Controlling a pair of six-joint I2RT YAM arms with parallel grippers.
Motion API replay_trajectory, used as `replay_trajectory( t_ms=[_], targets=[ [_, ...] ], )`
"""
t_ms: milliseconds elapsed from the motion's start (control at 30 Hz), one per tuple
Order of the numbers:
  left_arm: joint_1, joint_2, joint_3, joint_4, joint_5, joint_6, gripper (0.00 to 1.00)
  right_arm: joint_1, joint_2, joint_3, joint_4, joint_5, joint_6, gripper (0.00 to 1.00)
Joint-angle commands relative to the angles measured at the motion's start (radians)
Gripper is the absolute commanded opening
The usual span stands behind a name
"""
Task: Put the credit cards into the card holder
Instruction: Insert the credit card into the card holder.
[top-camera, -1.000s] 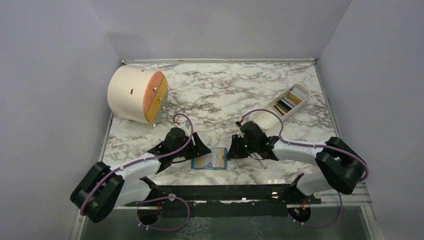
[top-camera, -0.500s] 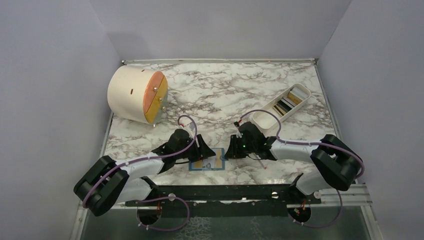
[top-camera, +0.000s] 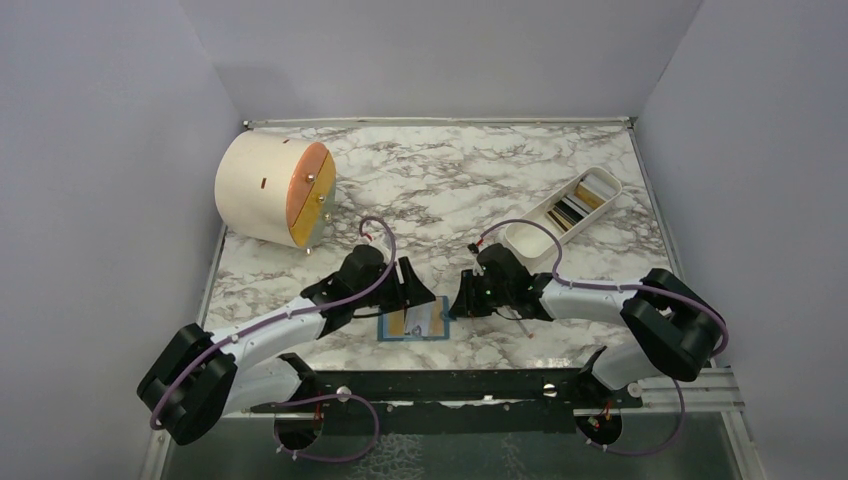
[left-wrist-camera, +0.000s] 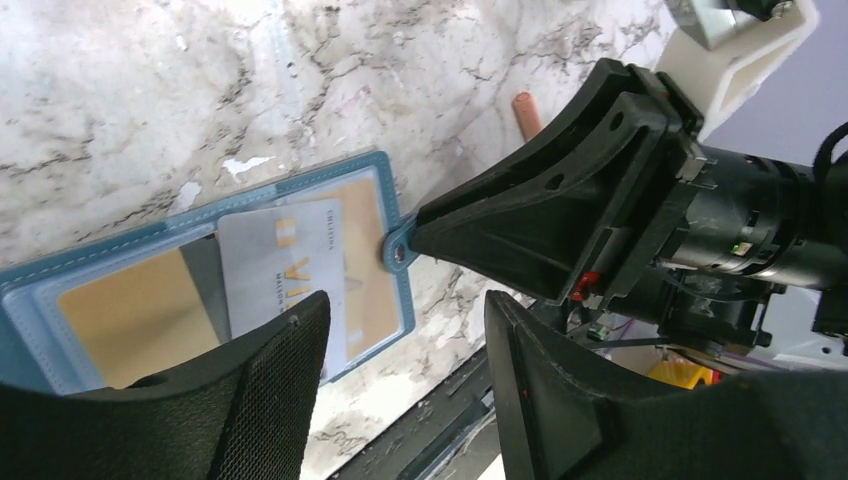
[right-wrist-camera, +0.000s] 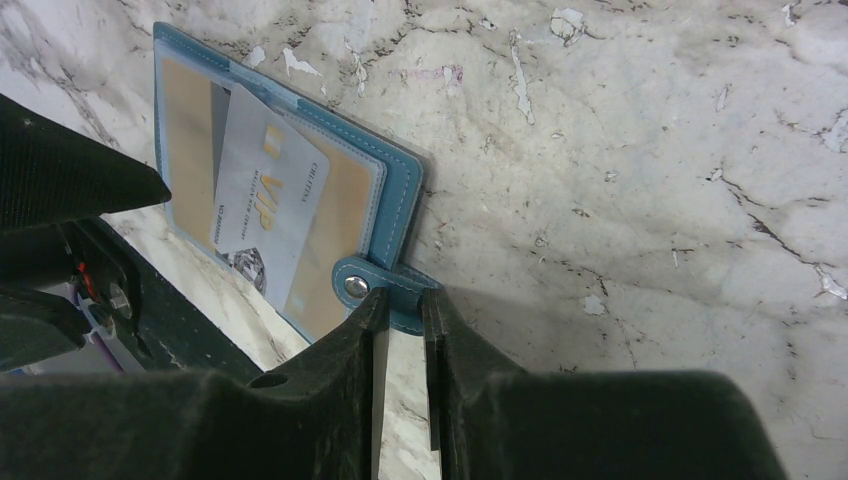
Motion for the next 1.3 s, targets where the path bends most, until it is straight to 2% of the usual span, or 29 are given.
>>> replay_trajectory(
  t_ms=[0, 100, 167, 233, 467, 767, 967, 1167, 1267],
  targets=[
    [-0.006, -0.023, 0.003, -0.151, -0.058, 0.052, 0.61, 0.011, 0.015, -0.009, -0.003, 0.015, -0.005, 0.19],
    [-0.006, -0.014, 0.005, -0.177, -0.062, 0.074, 0.64, 0.011, 0.014, -0.008, -0.002, 0.017, -0.003, 0.19],
    [-0.006, -0.011, 0.004, -0.184, -0.068, 0.085, 0.78, 0.011, 0.015, -0.008, -0.002, 0.016, -0.004, 0.19],
    [-0.006, -0.010, 0.003, -0.188, -0.073, 0.090, 0.81, 0.011, 0.017, -0.005, -0.005, 0.018, -0.005, 0.19],
    [-0.006, 0.014, -0.030, -0.140, -0.066, 0.077, 0.81, 0.014, 0.024, -0.008, -0.002, 0.020, 0.002, 0.19],
    [-0.030, 0.048, -0.095, 0.009, 0.010, -0.082, 0.81, 0.030, 0.031, -0.023, 0.025, 0.017, 0.035, 0.17],
    [-0.064, 0.098, -0.098, 0.108, 0.015, -0.136, 0.81, 0.044, 0.030, -0.035, 0.038, 0.035, 0.056, 0.16],
    [-0.074, 0.115, -0.072, 0.122, -0.012, -0.109, 0.80, 0.044, 0.013, -0.035, 0.007, 0.091, 0.051, 0.16],
    [-0.075, 0.097, -0.030, 0.062, -0.041, -0.069, 0.80, 0.044, -0.015, -0.017, -0.051, 0.143, 0.032, 0.16]
  ],
)
